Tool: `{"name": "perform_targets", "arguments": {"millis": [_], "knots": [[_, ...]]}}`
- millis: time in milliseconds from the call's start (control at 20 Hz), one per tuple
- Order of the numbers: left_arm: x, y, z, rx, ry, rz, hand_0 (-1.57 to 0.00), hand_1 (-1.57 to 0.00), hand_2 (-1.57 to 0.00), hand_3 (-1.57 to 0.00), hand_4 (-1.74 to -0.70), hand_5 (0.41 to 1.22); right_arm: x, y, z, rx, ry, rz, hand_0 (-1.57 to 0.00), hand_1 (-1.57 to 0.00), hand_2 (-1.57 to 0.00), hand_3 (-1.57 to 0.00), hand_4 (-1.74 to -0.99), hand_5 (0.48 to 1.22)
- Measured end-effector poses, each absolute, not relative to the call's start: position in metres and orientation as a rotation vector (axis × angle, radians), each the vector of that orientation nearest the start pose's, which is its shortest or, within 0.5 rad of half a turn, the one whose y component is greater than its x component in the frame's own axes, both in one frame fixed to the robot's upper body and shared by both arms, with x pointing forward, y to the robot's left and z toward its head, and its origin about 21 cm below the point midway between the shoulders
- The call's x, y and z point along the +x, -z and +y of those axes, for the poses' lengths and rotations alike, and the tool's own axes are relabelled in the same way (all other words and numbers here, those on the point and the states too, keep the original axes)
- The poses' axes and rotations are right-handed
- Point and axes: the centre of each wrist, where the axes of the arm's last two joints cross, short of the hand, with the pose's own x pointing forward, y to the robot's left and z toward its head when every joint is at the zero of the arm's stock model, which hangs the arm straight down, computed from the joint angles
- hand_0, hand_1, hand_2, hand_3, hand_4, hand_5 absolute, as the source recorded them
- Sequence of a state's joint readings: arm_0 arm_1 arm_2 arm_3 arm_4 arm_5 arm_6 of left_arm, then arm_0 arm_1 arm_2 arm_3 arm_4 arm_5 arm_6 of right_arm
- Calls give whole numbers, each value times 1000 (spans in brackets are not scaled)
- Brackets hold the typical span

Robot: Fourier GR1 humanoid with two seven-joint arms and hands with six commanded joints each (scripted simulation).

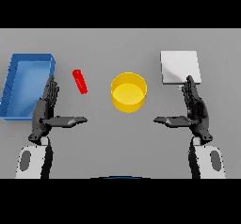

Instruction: Pick up the red beaker and tilt it to pour out 1 green nut into yellow bowl. Pick up the yellow bowl and place it on the metallic measuring scale.

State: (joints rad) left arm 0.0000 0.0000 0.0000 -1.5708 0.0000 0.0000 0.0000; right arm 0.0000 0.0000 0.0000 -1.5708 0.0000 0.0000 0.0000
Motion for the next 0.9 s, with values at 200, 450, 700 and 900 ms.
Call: {"name": "perform_targets", "arguments": {"millis": [200,450,700,900], "knots": [[252,2,233,4,-1,-1568,1,1,1,1,-1093,623,247,3,-227,1,0,-1571,1,1,1,1,-1128,660],[229,-5,234,94,137,-1627,1,1,1,1,-1093,615,223,1,-216,-160,-253,-1714,1,1,1,1,-1126,666],[227,-7,226,115,176,-1577,1,1,1,1,-1090,612,216,-4,-213,-188,-287,-1728,1,1,1,1,-1121,658],[245,1,222,140,216,-1573,1,1,1,1,-1116,627,217,-6,-213,-206,-273,-1694,1,1,1,1,-1143,650]]}}
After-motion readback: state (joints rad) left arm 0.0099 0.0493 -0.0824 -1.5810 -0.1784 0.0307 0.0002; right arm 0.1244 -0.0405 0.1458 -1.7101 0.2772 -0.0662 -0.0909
